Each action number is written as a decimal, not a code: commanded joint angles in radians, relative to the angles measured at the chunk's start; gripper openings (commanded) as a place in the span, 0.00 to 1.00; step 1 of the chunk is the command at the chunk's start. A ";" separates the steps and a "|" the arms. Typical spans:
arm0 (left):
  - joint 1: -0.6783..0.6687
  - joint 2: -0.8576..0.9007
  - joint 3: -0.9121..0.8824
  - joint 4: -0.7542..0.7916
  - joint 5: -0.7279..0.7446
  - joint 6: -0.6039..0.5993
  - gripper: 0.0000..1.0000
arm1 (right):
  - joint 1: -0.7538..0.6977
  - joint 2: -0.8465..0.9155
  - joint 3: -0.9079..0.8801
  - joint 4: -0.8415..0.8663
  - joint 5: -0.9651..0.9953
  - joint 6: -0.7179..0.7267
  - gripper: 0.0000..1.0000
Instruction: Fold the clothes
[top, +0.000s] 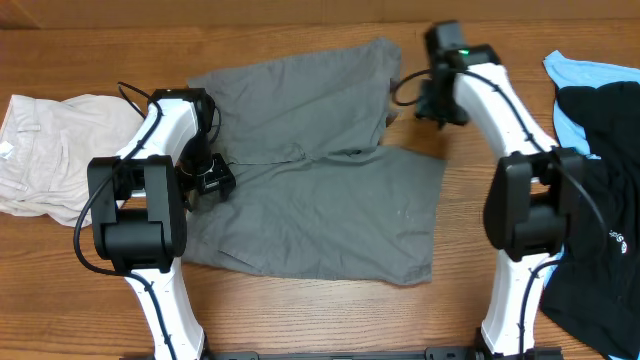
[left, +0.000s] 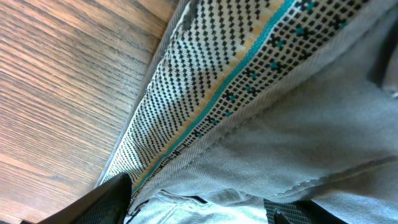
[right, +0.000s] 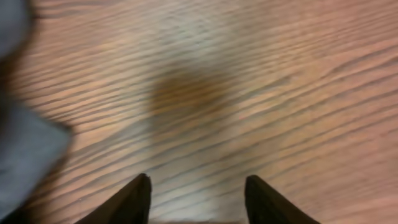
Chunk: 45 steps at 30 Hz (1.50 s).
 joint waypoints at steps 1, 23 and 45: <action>-0.012 0.077 -0.019 0.037 -0.015 -0.003 0.72 | -0.027 0.014 -0.088 0.067 -0.305 -0.098 0.50; -0.014 0.077 -0.019 0.032 0.011 -0.003 0.73 | 0.158 0.015 -0.193 0.467 -0.284 -0.138 0.73; -0.014 0.077 -0.019 0.034 0.036 -0.004 0.73 | 0.173 0.015 -0.193 0.587 -0.307 -0.279 0.63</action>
